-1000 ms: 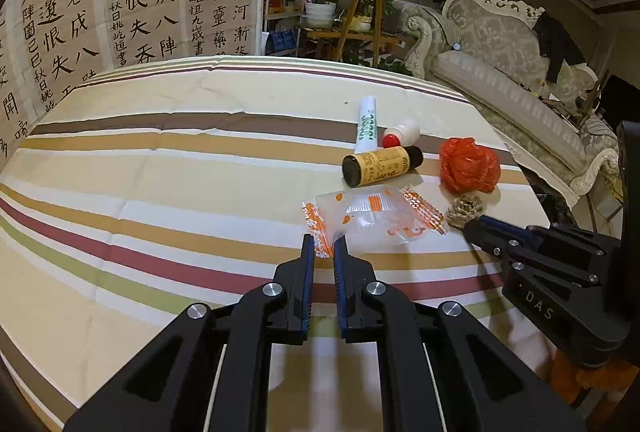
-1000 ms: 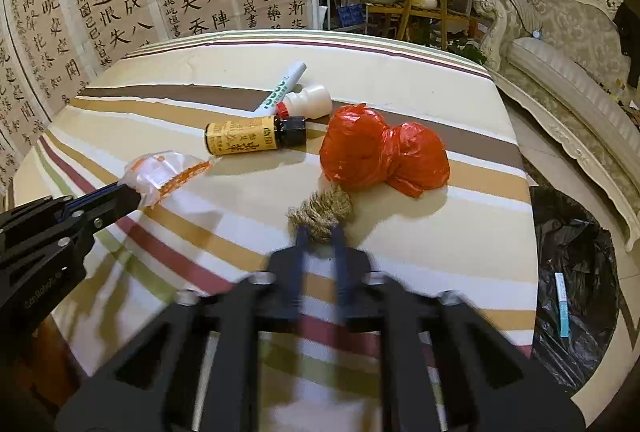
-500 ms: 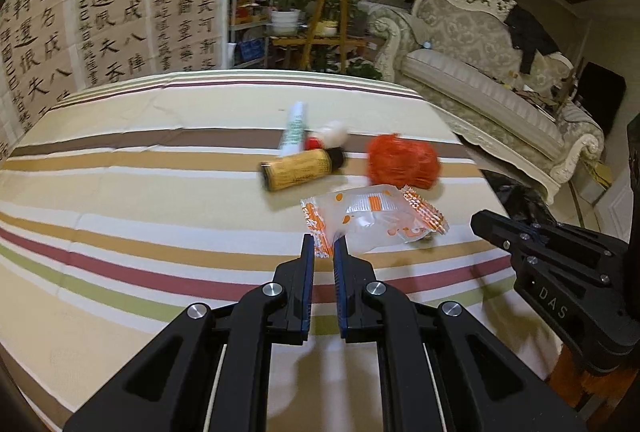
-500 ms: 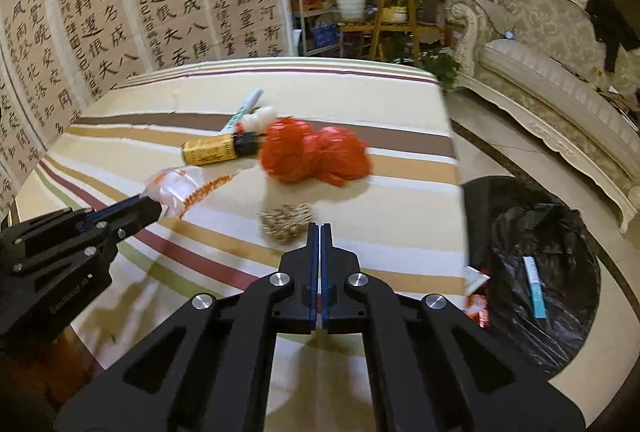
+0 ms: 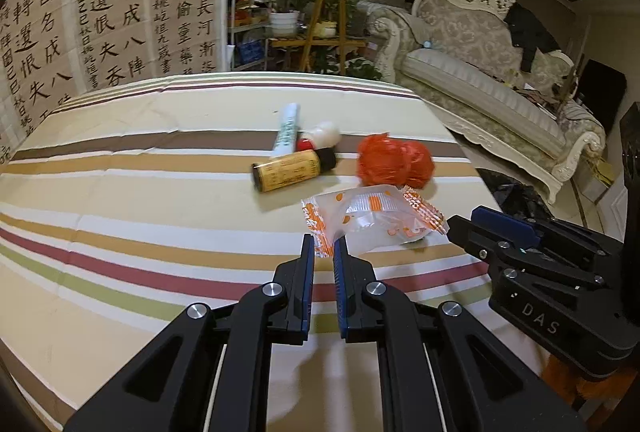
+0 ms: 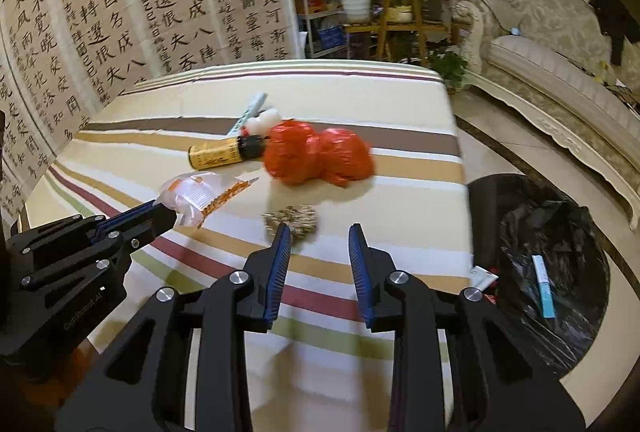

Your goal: Collect trash

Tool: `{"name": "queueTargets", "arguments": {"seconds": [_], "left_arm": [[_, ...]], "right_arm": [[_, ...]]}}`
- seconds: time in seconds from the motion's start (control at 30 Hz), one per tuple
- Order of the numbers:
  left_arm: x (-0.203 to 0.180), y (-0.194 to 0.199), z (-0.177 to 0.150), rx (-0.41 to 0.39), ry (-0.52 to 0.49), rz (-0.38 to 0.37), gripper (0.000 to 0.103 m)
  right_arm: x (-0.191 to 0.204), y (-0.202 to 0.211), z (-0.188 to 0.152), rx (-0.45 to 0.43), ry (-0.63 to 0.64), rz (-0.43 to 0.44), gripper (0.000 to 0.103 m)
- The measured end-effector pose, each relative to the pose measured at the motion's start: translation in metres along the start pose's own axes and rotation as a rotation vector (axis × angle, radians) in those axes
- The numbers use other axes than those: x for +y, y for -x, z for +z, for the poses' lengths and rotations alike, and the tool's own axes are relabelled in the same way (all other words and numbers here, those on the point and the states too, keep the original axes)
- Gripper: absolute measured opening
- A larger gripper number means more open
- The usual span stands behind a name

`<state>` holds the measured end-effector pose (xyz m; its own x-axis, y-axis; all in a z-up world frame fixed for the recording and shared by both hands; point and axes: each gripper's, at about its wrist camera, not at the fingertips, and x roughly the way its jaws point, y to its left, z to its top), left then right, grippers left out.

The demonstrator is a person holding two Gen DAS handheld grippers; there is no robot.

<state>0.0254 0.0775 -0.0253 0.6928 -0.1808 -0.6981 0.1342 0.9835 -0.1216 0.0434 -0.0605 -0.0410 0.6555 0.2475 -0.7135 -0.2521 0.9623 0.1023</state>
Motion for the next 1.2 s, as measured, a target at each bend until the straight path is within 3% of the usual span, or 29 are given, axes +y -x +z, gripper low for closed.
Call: {"name": "queueTargets", "arguments": {"seconds": [0.43,0.53,0.93,1.2], "left_arm": [[0.028,-0.002,-0.001,-0.001,0.041,0.046,0.01],[0.029,-0.003,0.0,0.001,0.042,0.042,0.01],[0.011,-0.005,0.001,-0.002,0.015,0.008,0.01],[-0.013,-0.008,0.004,-0.005,-0.019,-0.028,0.01]], "right_arm": [[0.024,-0.034,0.008,0.069,0.053,-0.001,0.031],[0.028,-0.039,0.007,0.089,0.07,0.002,0.023],[0.012,-0.017,0.003,0.046,0.038,-0.011,0.019],[-0.018,0.005,-0.002,0.005,-0.008,-0.071,0.019]]}}
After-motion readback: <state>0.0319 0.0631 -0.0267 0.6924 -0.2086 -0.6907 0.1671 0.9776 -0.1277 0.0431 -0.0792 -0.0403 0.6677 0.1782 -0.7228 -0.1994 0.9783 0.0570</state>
